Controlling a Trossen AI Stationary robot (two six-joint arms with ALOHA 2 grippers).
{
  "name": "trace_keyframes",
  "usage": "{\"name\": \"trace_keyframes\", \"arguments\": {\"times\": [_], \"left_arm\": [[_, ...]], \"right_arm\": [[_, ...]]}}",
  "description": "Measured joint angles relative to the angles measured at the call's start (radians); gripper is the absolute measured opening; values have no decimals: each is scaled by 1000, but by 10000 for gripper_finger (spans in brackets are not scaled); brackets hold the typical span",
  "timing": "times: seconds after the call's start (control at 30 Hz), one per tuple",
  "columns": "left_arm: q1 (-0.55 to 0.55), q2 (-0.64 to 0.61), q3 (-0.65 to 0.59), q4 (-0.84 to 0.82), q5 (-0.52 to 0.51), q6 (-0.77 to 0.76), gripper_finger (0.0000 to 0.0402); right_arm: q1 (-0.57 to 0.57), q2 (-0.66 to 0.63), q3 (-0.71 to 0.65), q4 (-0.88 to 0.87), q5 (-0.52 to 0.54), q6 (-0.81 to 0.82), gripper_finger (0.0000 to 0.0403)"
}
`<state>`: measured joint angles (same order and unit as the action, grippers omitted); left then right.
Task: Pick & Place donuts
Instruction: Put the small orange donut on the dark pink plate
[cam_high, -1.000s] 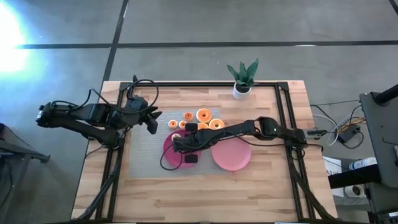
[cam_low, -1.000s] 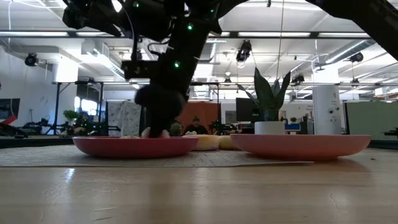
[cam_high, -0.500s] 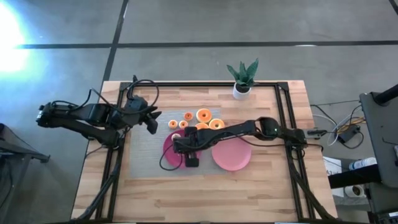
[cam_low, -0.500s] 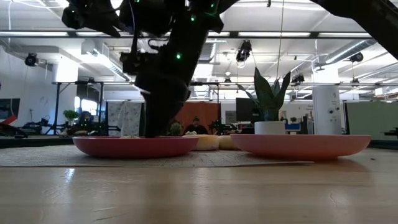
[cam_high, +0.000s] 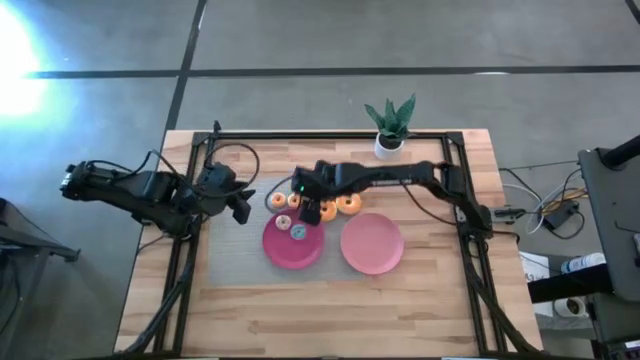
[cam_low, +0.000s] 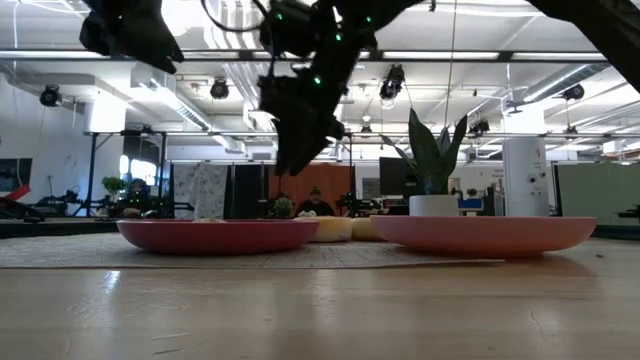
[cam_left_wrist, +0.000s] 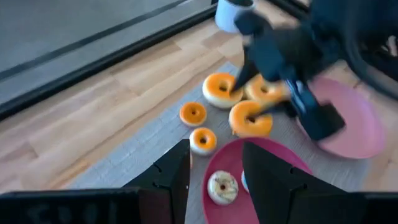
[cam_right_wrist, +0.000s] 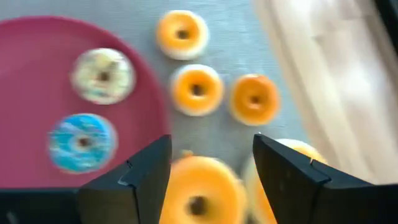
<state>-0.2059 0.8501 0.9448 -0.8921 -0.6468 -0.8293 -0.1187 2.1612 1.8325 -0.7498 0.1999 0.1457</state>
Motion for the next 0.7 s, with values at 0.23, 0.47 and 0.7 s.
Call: {"name": "trace_keyframes", "arguments": {"times": [0.23, 0.47, 0.7], "left_arm": [[-3, 1, -71, 8, -19, -101, 120], [0, 1, -113, 18, -25, -209, 120], [27, 2, -118, 27, -62, -222, 120]], "right_arm": [[-107, -2, -83, 24, -99, -13, 214], [-229, -2, -135, 158, -260, 104, 208], [-223, 70, -30, 206, -277, 13, 207]]}}
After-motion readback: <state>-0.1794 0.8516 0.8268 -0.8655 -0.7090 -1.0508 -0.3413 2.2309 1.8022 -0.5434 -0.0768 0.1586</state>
